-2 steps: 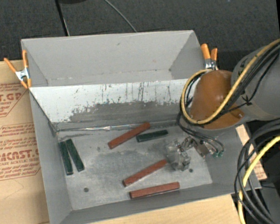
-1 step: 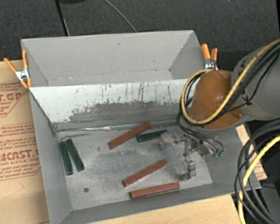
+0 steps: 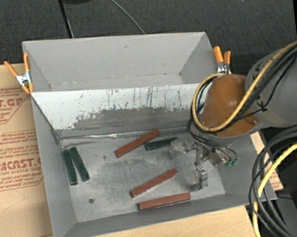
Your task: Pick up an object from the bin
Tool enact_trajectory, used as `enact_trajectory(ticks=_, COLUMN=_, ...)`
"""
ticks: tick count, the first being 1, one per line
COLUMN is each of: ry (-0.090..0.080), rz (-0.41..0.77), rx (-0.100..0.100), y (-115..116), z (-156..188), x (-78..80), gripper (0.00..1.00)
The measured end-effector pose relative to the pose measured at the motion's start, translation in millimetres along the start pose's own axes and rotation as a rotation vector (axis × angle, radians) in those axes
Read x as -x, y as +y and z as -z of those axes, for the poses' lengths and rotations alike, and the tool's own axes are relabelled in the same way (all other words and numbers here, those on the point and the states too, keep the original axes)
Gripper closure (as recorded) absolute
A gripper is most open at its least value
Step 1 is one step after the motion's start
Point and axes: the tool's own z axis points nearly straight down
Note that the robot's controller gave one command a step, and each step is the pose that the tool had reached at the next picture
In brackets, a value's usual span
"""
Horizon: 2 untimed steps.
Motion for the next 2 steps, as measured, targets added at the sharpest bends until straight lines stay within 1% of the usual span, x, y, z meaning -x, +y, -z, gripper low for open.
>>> enact_trajectory(ticks=1, ry=-0.001, rz=-0.016, rx=0.000, y=61.1, z=-5.4, x=-21.6, gripper=1.00)
enact_trajectory(ticks=2, ry=-0.001, rz=-0.016, rx=0.000, y=61.1, z=-5.4, x=-21.7, gripper=1.00)
